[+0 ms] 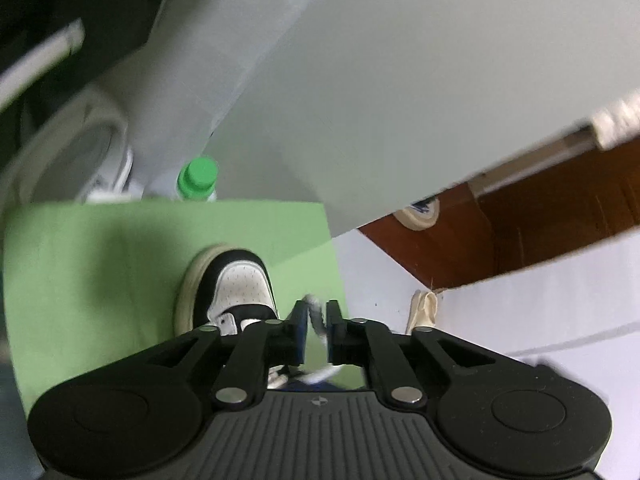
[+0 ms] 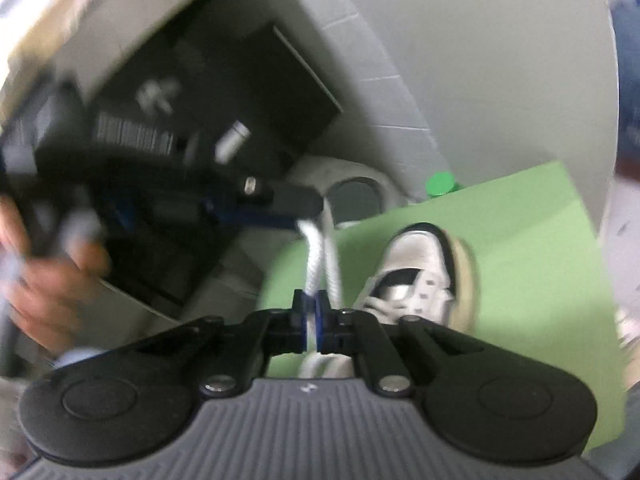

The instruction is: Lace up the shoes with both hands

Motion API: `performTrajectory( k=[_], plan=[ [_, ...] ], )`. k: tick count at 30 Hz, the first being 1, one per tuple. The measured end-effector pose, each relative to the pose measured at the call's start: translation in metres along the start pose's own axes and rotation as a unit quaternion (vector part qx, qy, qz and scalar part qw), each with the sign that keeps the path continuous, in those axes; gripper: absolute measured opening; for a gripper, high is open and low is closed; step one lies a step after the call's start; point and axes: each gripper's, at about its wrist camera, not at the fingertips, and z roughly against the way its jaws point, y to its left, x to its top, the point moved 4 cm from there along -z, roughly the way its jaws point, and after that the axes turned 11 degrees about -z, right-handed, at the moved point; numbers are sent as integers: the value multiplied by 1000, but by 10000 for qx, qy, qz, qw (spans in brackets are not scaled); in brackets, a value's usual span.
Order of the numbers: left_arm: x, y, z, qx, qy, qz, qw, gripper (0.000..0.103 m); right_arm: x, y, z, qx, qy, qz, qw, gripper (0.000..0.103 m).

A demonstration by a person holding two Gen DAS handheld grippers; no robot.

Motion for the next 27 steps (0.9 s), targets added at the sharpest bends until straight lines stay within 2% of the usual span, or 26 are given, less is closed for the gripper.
performTrajectory(
  k=[1, 2, 6, 9, 12, 15, 18, 19, 21, 23, 25, 26, 27],
  plan=[
    [-6, -4, 7, 34, -42, -239, 9997, 30, 2, -3, 5, 176, 13, -206, 9996, 4],
    [-12, -8, 13, 80, -80, -459, 9989, 35, 5, -6, 11, 327, 14, -410, 9986, 4],
    [-43, -27, 31, 342, -112, -1409, 9894, 35, 19, -16, 30, 820, -124, -1072, 9908, 4],
    [-62, -43, 34, 775, -163, -2197, 9723, 35, 28, -11, 37, 936, -116, -1053, 9900, 4],
    [-72, -58, 26, 1295, -254, -2948, 9464, 35, 34, -4, 40, 933, -91, -949, 9911, 4],
    [-76, -71, 16, 1472, -376, -3445, 9264, 35, 33, 3, 46, 1010, -28, -928, 9906, 4],
    [-77, -75, 0, 1584, -276, -3652, 9169, 34, 32, 13, 56, 1030, 29, -802, 9914, 4],
    [-77, -73, -4, 1610, -218, -3648, 9168, 28, 32, 16, 59, 1040, 37, -760, 9917, 4],
    [-77, -68, -9, 1601, -109, -3526, 9219, 9, 32, 23, 66, 1079, 32, -658, 9920, 4],
    [-78, -61, -9, 1497, -66, -3283, 9326, 5, 34, 27, 72, 1002, -18, -581, 9933, 5],
    [-79, -54, -4, 1261, -128, -2909, 9483, 5, 35, 31, 76, 878, -79, -486, 9949, 5],
    [-79, -50, 0, 1088, -146, -2587, 9597, 5, 35, 33, 78, 787, -125, -390, 9961, 5],
    [-77, -44, 5, 831, -195, -2132, 9733, 5, 34, 35, 80, 695, -177, -288, 9970, 10]
  ],
)
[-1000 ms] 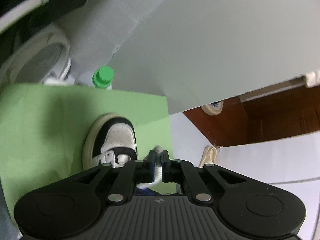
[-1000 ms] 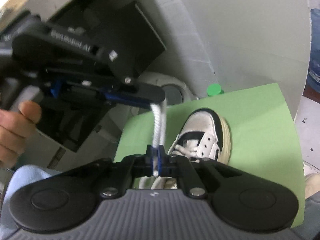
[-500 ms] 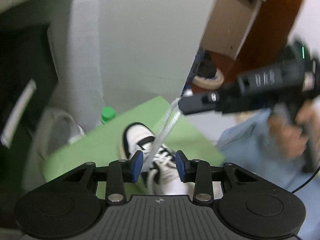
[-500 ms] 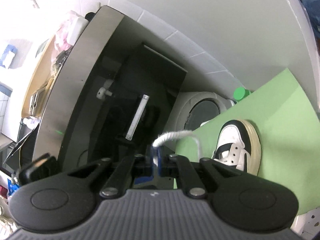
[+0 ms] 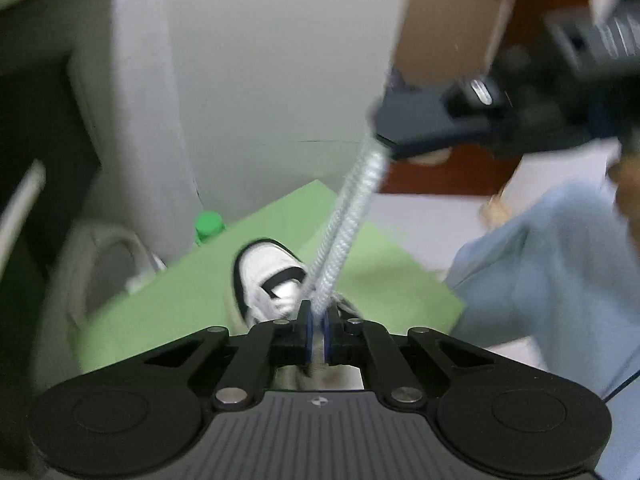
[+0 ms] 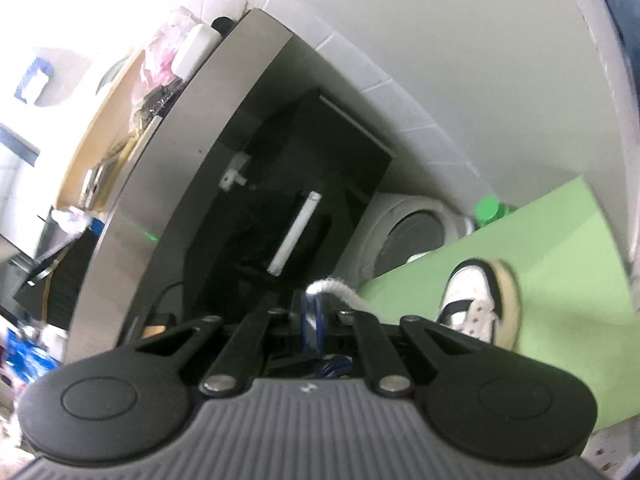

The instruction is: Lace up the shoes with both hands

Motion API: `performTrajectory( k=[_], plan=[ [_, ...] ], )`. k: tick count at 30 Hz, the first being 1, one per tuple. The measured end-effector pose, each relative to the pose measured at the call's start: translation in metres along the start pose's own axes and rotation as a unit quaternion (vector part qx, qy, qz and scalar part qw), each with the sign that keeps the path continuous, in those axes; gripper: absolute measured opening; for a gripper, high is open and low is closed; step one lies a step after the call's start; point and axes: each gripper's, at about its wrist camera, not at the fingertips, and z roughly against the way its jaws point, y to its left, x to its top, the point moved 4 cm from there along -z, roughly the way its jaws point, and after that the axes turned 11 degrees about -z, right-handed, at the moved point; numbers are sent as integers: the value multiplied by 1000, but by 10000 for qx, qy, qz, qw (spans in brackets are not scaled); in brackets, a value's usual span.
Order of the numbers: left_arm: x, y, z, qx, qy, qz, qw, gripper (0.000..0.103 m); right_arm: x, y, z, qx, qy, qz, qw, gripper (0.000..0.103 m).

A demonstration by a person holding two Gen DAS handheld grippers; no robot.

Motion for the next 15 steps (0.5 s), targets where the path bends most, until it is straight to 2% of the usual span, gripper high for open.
performTrajectory(
  k=[1, 2, 3, 6, 11, 13, 15],
  plan=[
    [0, 7, 4, -267, -84, 528, 9982, 5, -1, 2, 2, -91, -56, 117, 9999, 18],
    [-1, 16, 9, -518, -191, 1097, 9924, 5, -2, 4, 3, -181, -112, 234, 9995, 24],
    [-3, 27, 13, -758, -313, 1691, 9822, 5, -4, 6, 5, -250, -156, 346, 9990, 33],
    [-10, 53, 23, -1221, -646, 2952, 9454, 5, -11, 6, 10, -579, -206, 718, 9955, 33],
    [-22, 73, 27, -1613, -991, 4069, 8936, 5, -36, 2, 10, -1361, -4, 1644, 9770, 33],
    [-25, 76, 25, -1837, -1111, 4485, 8676, 5, -51, 1, 6, -1642, 190, 2117, 9632, 33],
    [-22, 78, 23, -1981, -1223, 4754, 8484, 5, -64, -1, -1, -1877, 338, 2488, 9496, 33]
  ],
)
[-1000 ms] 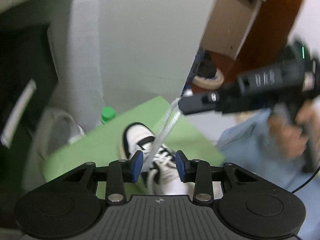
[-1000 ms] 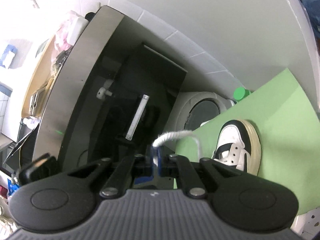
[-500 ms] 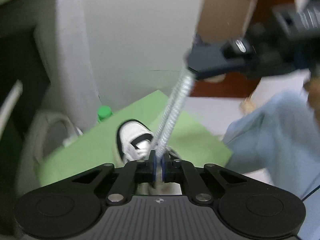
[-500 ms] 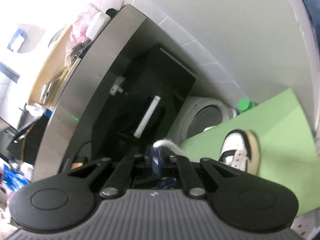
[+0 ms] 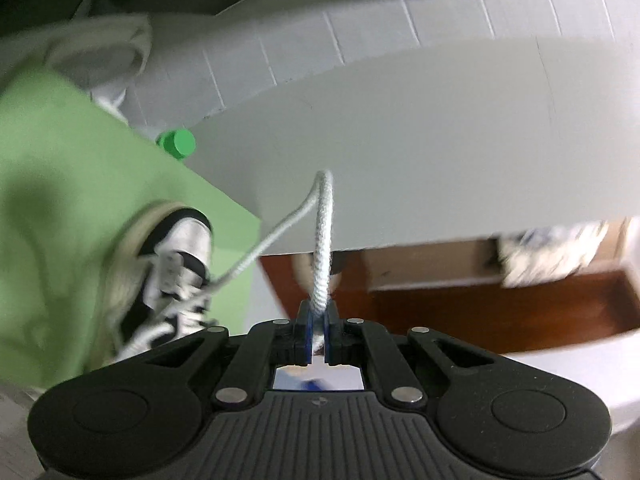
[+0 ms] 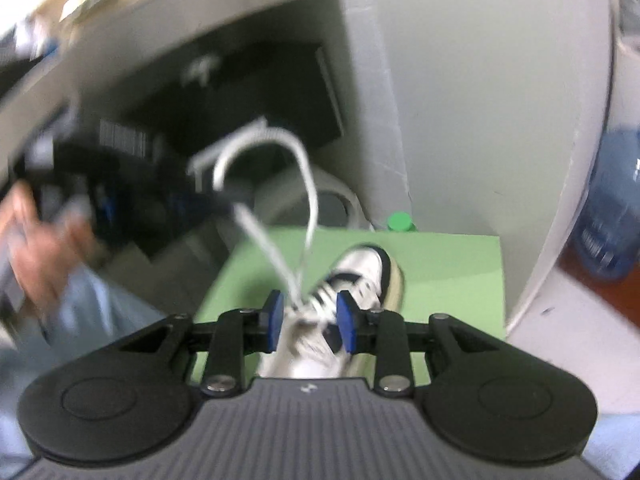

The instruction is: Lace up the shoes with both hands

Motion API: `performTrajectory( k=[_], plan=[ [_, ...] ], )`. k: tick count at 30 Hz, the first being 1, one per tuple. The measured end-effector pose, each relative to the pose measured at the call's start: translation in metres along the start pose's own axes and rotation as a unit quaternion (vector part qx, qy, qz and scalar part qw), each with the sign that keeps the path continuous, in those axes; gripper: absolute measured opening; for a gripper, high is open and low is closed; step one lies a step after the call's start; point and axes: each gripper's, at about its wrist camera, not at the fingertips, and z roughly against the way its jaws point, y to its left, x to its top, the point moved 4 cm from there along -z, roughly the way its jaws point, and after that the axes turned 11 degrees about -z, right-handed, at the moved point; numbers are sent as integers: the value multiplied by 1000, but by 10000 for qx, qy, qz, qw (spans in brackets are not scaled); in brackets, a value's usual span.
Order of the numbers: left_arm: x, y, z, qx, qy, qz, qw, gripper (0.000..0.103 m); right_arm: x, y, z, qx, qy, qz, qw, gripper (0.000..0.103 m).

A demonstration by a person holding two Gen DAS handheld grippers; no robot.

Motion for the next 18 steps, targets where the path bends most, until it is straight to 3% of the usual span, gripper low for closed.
performTrajectory(
  k=[2, 5, 15, 17, 18],
  plan=[
    [2, 0, 3, -79, -120, 144, 9998, 5, -5, 1, -6, -44, 29, -58, 10000, 33],
    [4, 1, 7, -209, -240, 312, 9990, 5, -5, -4, -12, 159, -91, -667, 9976, 33],
    [0, -1, 15, -433, -430, 591, 9964, 5, 11, -10, -15, 757, -431, -1917, 9776, 32],
    [-1, -1, 14, -443, -423, 599, 9963, 5, 13, -10, -18, 677, -444, -1985, 9768, 20],
    [-2, -1, 14, -450, -419, 604, 9963, 5, 14, -10, -19, 609, -450, -1984, 9772, 3]
  ],
)
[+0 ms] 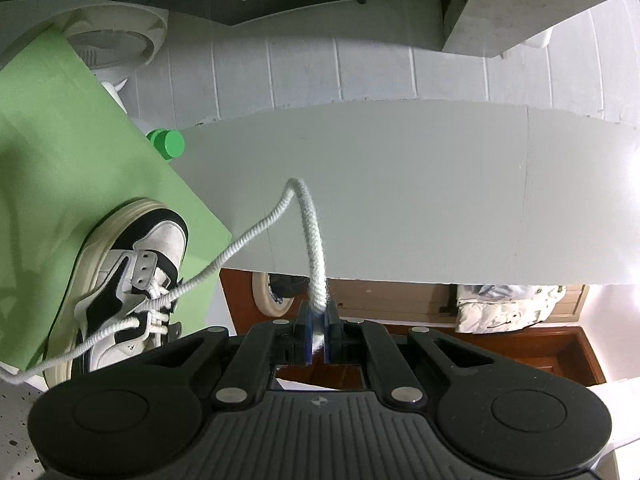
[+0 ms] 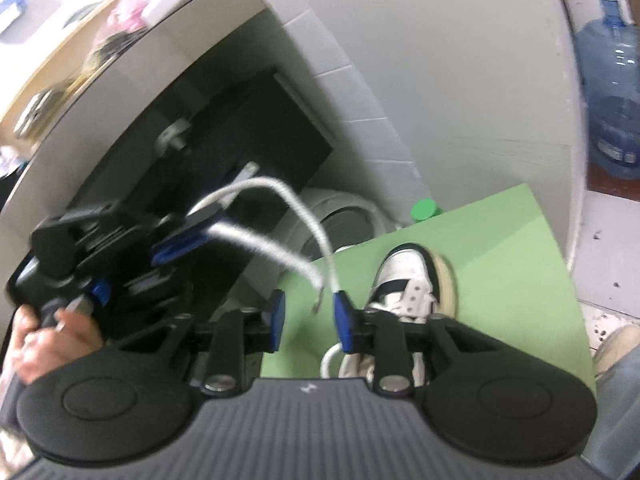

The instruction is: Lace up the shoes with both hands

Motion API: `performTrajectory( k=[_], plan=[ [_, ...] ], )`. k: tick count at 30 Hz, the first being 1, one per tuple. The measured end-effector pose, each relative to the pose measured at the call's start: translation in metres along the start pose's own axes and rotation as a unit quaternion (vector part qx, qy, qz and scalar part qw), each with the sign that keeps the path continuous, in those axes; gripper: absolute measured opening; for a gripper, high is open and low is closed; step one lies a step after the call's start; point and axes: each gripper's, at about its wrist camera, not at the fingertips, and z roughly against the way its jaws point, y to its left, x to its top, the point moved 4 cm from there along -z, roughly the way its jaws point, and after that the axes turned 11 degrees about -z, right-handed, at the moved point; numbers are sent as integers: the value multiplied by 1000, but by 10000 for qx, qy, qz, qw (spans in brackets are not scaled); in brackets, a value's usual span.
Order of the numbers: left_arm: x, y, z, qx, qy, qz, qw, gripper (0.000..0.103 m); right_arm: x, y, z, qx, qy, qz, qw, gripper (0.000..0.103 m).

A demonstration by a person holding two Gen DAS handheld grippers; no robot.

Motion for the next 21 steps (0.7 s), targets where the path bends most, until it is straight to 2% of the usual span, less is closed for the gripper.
performTrajectory(
  k=[2, 3, 4, 6, 8, 11, 12, 14, 15, 17, 19, 21],
  plan=[
    [1, 0, 2, 119, -51, -79, 9999, 5, -1, 4, -4, -154, -14, 304, 9994, 3],
    [4, 0, 4, 235, -113, -165, 9995, 5, -4, 10, -4, -182, 56, 703, 9973, 3],
    [8, 1, 6, 359, -137, -247, 9990, 4, -9, 18, -4, -194, 171, 1198, 9925, 3],
    [15, 0, 5, 558, -58, -456, 9974, 4, -18, 34, -3, -218, 401, 2179, 9749, 3],
    [17, -3, -1, 783, 88, -785, 9938, 4, -30, 50, -1, -263, 640, 3249, 9432, 3],
    [15, -9, -9, 1207, 361, -1387, 9823, 4, -47, 67, 2, -389, 849, 4651, 8803, 3],
    [14, -10, -11, 1343, 449, -1540, 9779, 4, -50, 69, 2, -424, 909, 4948, 8632, 3],
    [10, -9, -12, 1569, 628, -1850, 9681, 4, -51, 66, 0, -510, 1041, 5196, 8465, 3],
    [7, -9, -11, 1682, 741, -2029, 9618, 4, -49, 64, -1, -556, 1097, 5257, 8418, 3],
    [-2, -11, -9, 1984, 983, -2590, 9402, 12, -42, 57, -2, -658, 1184, 5206, 8430, 3],
    [-12, -14, -6, 2275, 1210, -3156, 9132, 18, -37, 51, -2, -743, 1278, 5194, 8417, 3],
    [-27, -18, -4, 2474, 1452, -3735, 8822, 19, -32, 46, -3, -793, 1434, 5127, 8428, 3]
  ],
)
